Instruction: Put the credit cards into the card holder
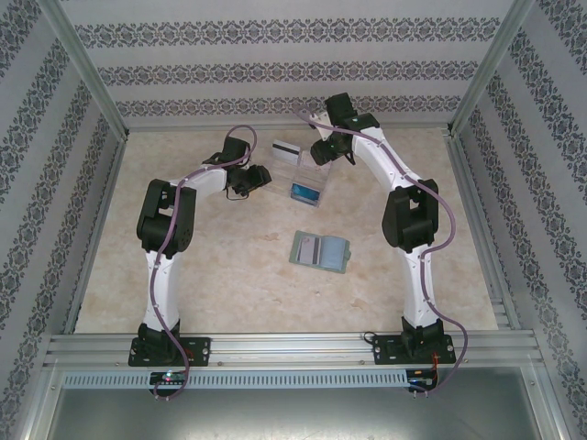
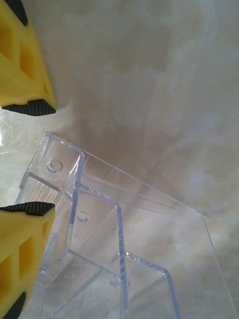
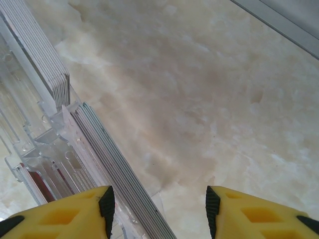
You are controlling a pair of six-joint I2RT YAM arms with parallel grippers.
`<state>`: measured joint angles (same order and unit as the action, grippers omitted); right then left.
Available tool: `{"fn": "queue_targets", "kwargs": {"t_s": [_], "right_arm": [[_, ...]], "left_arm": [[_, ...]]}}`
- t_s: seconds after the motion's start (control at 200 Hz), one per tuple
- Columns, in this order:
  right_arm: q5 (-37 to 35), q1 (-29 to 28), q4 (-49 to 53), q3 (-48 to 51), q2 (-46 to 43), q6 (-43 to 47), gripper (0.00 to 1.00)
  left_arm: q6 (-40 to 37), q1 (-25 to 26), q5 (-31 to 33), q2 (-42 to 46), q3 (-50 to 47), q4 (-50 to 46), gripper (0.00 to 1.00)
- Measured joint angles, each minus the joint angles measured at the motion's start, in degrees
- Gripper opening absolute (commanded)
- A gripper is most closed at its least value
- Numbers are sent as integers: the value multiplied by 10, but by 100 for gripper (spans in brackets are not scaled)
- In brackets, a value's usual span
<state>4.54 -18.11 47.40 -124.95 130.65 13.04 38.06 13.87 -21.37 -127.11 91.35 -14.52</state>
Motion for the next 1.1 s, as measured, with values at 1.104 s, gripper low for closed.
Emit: {"fn": "queue_targets", "kwargs": {"t_s": [1.104], "right_arm": [[-14, -4, 22, -41, 43, 7, 70]], "left_arm": [[0, 0, 0, 1, -4, 5, 52]]}}
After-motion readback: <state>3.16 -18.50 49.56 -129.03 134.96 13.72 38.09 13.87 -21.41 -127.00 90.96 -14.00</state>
